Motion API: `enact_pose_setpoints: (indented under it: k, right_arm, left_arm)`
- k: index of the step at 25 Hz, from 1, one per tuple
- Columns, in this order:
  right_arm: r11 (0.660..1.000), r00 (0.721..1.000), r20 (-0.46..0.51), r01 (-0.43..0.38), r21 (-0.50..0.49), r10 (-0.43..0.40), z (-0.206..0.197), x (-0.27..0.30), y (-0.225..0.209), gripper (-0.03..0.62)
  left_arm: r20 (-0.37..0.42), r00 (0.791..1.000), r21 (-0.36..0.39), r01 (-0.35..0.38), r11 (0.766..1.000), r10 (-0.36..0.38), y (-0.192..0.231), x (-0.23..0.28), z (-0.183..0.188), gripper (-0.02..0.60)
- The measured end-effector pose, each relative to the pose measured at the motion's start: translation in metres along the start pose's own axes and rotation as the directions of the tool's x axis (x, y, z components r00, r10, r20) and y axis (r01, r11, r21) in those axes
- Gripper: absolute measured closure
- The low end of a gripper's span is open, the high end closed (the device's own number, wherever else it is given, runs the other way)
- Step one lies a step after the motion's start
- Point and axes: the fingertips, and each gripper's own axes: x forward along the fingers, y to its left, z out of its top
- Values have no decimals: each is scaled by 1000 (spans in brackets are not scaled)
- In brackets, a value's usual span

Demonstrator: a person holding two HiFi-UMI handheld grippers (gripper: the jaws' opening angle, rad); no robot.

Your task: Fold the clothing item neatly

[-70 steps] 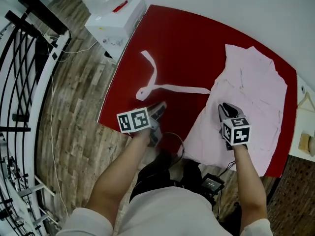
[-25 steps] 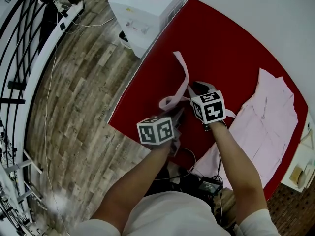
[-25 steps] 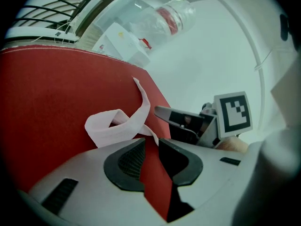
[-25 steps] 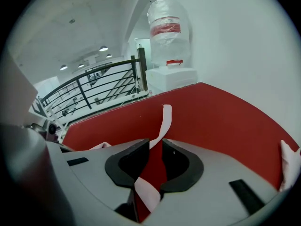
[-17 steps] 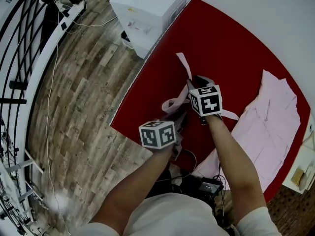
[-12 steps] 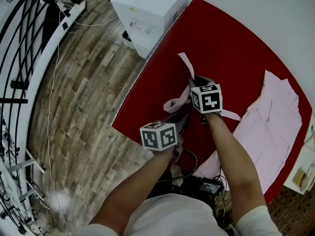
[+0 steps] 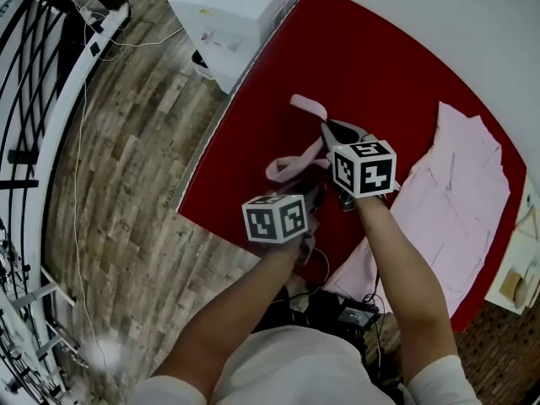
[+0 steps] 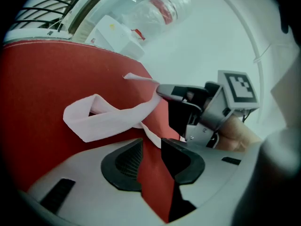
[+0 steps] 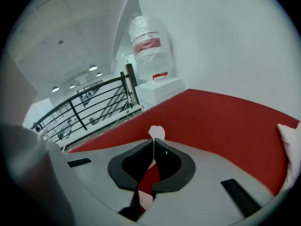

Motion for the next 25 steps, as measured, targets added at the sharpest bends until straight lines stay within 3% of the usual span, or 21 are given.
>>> enact_pose_setpoints:
  k: [4, 7, 14, 20, 25]
  right_arm:
    - [999, 1000, 31, 2, 38, -3, 8, -17, -4, 574]
    - [999, 999, 43, 8, 44, -10, 8, -28, -7, 573]
    - [998, 998, 64, 6, 59, -10, 8, -46, -12, 574]
    - [999, 995, 104, -4, 54, -2, 14, -67, -13, 574]
    - [998, 992, 122, 17, 61, -25, 11, -85, -27, 574]
  left_arm:
    - [-26, 993, 15, -111, 994, 111, 3, 14, -3, 449]
    - [-24, 984, -14, -175, 984, 175, 6, 23, 0, 439]
    - [-7, 972, -108, -236, 966, 237, 10, 38, 12, 440]
    - [11, 957, -185, -282, 941, 289, 23, 42, 18, 557]
    - [28, 957, -197, -278, 940, 289, 25, 41, 22, 572]
